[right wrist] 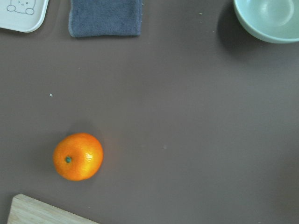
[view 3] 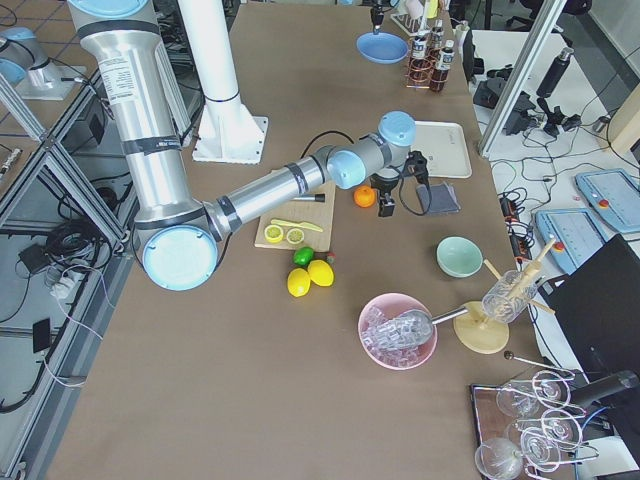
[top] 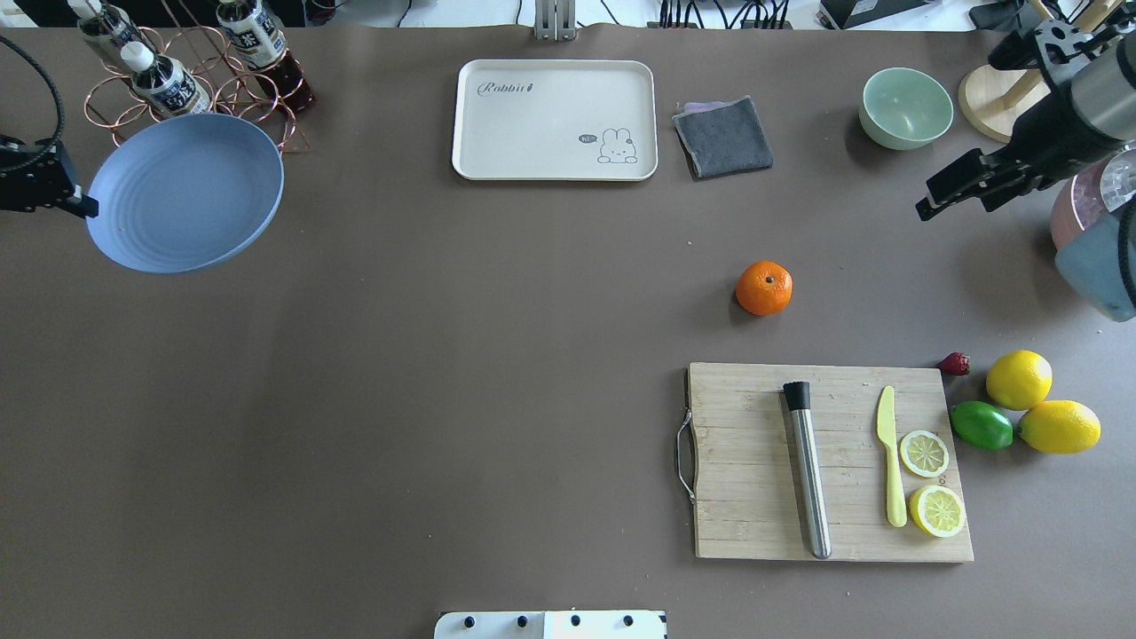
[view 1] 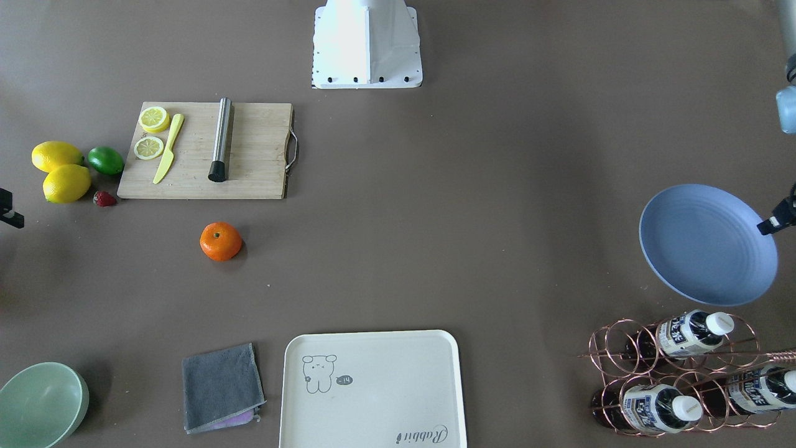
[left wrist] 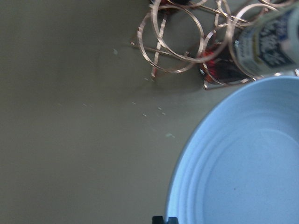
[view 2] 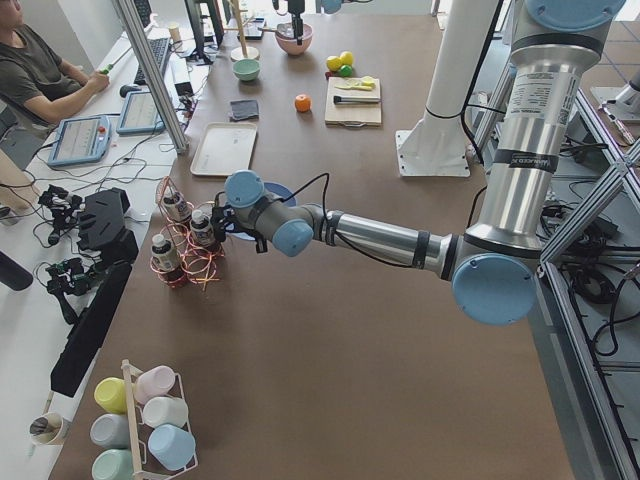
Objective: Pick orange to plate
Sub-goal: 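Carry the blue plate toward the orange while the right gripper reaches down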
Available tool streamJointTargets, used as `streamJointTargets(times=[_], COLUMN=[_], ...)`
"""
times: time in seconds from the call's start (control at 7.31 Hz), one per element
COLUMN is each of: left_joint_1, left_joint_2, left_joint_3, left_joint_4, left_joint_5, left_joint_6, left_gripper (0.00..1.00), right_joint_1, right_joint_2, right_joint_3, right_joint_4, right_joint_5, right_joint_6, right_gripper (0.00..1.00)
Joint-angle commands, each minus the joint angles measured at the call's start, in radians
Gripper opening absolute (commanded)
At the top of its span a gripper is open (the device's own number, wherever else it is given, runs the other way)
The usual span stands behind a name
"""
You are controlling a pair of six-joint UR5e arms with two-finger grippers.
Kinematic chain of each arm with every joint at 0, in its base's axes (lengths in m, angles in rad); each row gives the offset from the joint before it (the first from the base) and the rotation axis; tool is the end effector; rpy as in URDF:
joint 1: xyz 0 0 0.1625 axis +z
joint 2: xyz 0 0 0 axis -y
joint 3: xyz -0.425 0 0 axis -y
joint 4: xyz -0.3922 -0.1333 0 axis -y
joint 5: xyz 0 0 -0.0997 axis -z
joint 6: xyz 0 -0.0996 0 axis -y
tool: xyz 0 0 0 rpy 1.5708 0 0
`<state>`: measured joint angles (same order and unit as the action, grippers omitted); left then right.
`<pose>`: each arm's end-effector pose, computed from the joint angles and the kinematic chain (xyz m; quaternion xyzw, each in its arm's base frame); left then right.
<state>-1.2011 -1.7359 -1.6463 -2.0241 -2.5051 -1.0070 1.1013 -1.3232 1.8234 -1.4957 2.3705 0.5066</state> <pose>0.1546 -0.5463 0.4700 -0.0346 0.5199 -0.1176 0.8454 -0.2026 -0.5361 0.3904 0.0558 -0.4522 -0.0940 0.8852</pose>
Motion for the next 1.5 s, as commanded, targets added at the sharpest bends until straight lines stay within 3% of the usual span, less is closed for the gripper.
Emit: streamJointTargets(times=[0.0, 0.27, 0.41, 0.68, 0.96, 1.37], left_joint_1=[0.151, 0.320, 0.352, 0.431, 0.569, 0.667], left_joint_2=[-0.051, -0.112, -0.117, -0.207, -0.255, -0.295], left_joint_3=[-0.088, -0.073, -0.076, -0.072, -0.063, -0.034], left_joint_4=[-0.002, -0.011, -0.019, -0.036, -0.038, -0.042], left_joint_5=[0.101, 0.263, 0.282, 0.326, 0.471, 0.592], left_joint_6=[-0.234, -0.329, -0.363, -0.503, -0.574, -0.630], left_gripper=[0.00, 0.00, 0.00, 0.00, 0.00, 0.00], right_joint_1=[-0.194, -0.270, -0.281, -0.282, -0.284, -0.314], right_joint_2=[0.103, 0.140, 0.166, 0.168, 0.168, 0.174], right_joint_3=[0.007, -0.037, -0.089, -0.218, -0.242, -0.246], right_joint_4=[0.000, 0.000, 0.017, 0.182, 0.183, 0.184], right_joint_5=[-0.188, -0.270, -0.286, -0.286, -0.283, -0.277], right_joint_6=[0.215, 0.242, 0.250, 0.253, 0.269, 0.329], right_gripper=[1.00, 1.00, 0.99, 0.99, 0.99, 0.99])
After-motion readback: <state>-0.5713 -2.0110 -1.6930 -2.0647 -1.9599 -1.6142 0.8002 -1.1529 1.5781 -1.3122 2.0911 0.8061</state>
